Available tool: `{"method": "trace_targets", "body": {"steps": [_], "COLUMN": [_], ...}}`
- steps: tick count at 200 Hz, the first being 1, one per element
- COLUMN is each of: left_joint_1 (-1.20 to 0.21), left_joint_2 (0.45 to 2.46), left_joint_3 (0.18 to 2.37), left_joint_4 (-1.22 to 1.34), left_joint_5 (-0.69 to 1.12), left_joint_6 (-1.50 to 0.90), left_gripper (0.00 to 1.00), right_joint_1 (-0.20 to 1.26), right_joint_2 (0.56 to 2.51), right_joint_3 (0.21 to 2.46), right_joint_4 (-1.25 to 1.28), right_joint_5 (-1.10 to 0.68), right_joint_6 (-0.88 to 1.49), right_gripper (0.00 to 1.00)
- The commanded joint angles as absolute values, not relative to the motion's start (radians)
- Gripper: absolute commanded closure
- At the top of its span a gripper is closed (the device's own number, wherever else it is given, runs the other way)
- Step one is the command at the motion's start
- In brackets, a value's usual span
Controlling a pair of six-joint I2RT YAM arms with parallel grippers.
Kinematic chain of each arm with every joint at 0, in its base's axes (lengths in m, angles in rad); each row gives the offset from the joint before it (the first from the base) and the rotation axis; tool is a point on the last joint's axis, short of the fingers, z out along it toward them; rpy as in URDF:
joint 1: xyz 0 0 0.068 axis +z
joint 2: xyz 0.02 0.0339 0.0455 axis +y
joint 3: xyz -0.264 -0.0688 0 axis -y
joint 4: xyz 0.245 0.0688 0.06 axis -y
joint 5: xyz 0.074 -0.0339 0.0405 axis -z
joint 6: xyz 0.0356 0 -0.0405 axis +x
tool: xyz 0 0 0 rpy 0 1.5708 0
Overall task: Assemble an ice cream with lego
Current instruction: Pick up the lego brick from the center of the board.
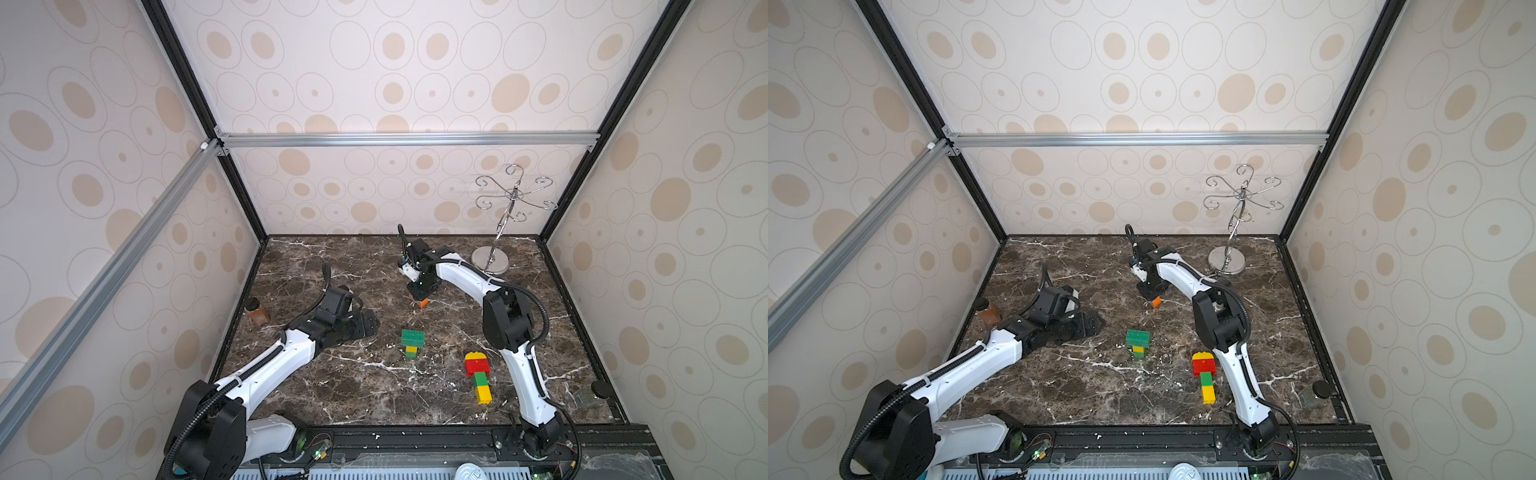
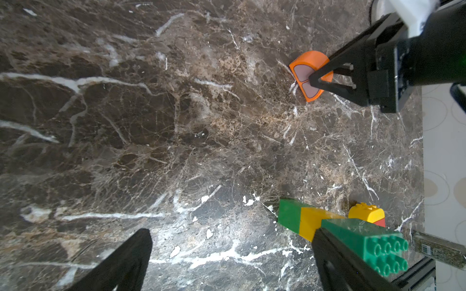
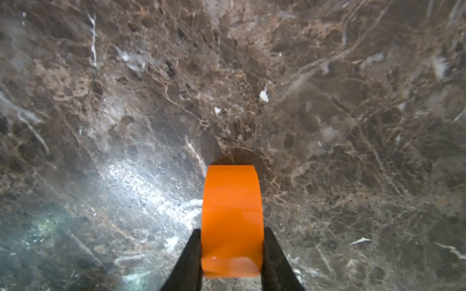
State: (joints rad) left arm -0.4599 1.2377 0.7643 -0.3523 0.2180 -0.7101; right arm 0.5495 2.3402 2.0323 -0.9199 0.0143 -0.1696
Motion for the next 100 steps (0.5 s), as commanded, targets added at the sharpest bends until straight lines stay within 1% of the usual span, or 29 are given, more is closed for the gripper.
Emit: {"method": "trace_targets", "body": {"steps": [1,32,67,100], "left_joint_1": [-0.451,-0.448,-0.435,-0.408], "left_joint_2": [1.219,1.225,1.235,1.238], "left_joint_3": [0.75,0.72,0.7,0.683], "left_joint_4": [-0.346,-0.314,-0.276,-0.224], "left_joint_5": [0.207,0.197,0.19,0.212], "left_joint_6": [-0.714,-0.698,-0.631,-0.578], "left_gripper": [0.0,0.0,0.0,0.0], "right_joint_1": [0.553,0.552,0.553,0.56], "right_joint_2": [2.308,2.213,2.051,1.922], "right_joint_3": [2.043,2.001,1.877,1.801], "right_joint_4": [-0.963,-1.002,-0.999,-1.022], "right_joint_5": [0.042,0.038,-0.004,0.0], "right_joint_6": [-0.204,-0.248,-0.281,-0.316], "right_gripper": [1.0,1.0,1.0,1.0]}}
